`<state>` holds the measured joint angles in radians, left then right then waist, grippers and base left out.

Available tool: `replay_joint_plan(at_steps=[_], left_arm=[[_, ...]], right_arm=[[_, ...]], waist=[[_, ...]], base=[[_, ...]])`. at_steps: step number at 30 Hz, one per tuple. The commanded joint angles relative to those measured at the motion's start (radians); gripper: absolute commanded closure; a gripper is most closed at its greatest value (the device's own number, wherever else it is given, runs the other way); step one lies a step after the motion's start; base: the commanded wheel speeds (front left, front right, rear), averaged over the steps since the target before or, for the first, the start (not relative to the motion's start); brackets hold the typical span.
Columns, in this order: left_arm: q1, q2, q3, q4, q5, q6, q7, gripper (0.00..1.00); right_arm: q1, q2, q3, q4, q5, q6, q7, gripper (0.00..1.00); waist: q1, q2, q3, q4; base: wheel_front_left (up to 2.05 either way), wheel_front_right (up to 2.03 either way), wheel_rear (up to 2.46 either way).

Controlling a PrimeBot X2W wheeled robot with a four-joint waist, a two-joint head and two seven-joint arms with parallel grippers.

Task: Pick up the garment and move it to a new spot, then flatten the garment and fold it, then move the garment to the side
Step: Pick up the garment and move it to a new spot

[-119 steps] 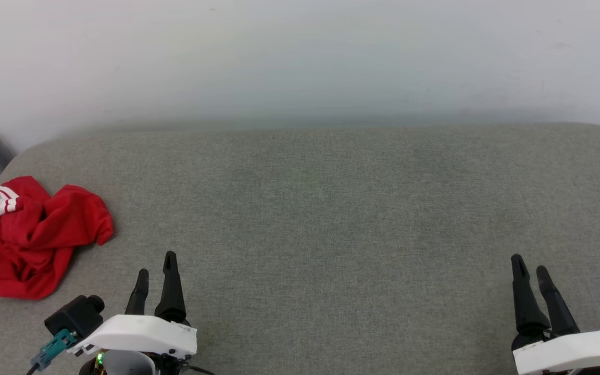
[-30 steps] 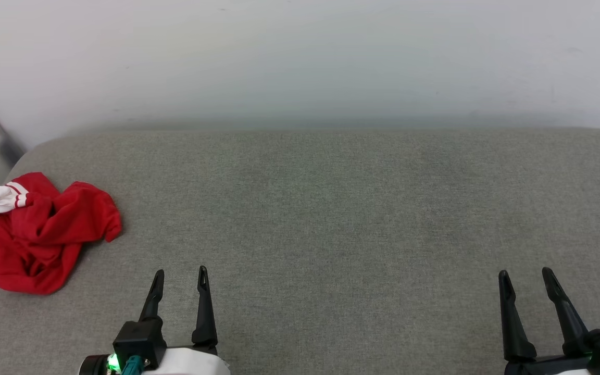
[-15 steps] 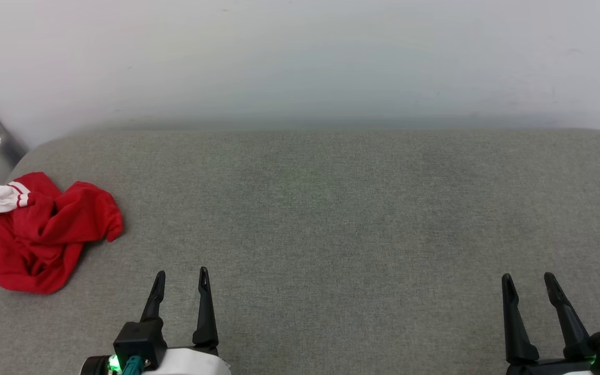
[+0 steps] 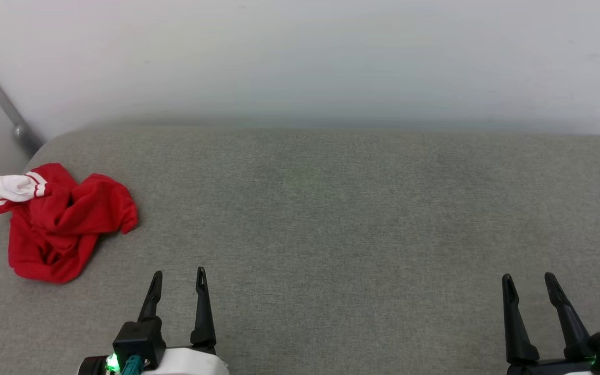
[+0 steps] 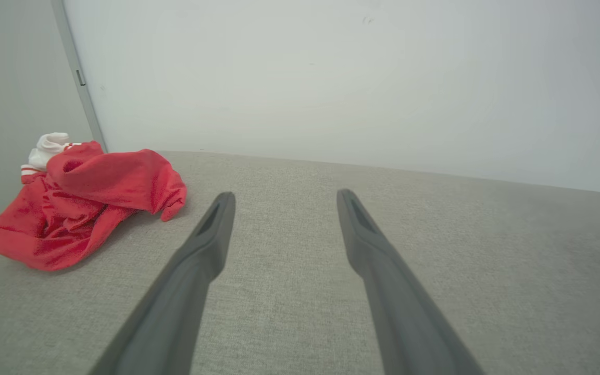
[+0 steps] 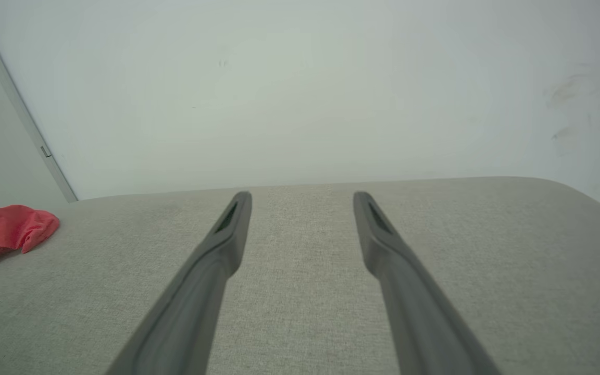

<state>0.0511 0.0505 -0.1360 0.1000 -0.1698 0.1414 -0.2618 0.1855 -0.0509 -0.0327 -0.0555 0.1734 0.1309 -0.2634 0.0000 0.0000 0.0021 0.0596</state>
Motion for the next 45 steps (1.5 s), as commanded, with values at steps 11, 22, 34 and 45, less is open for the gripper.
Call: replay_joint_plan(at_steps=[11, 22, 34, 45], left_arm=[[-0.015, -0.001, 0.015, -0.005, 0.028, 0.025, -0.004, 0.00], [-0.014, -0.001, 0.033, -0.014, 0.028, 0.041, -0.004, 0.00], [-0.003, -0.001, 0.049, -0.023, 0.008, 0.053, -0.004, 0.00], [-0.009, -0.001, 0.067, -0.020, -0.002, 0.055, -0.004, 0.00]], right_arm=[[0.014, 0.001, 0.002, -0.019, -0.014, 0.000, -0.002, 0.00], [0.018, 0.001, 0.007, -0.024, -0.033, 0.000, -0.002, 0.00], [0.020, 0.001, 0.013, -0.029, -0.055, 0.000, -0.002, 0.00], [0.006, 0.001, 0.027, -0.022, -0.066, 0.000, -0.002, 0.00]], waist=[[0.0000, 0.0000, 0.011, 0.124], [0.0000, 0.0000, 0.021, 0.287], [0.0000, 0.0000, 0.032, 0.434], [0.0000, 0.0000, 0.037, 0.452]], base=[[0.00, 0.00, 0.00], [0.00, 0.00, 0.00], [0.00, 0.00, 0.00], [0.00, 0.00, 0.00]])
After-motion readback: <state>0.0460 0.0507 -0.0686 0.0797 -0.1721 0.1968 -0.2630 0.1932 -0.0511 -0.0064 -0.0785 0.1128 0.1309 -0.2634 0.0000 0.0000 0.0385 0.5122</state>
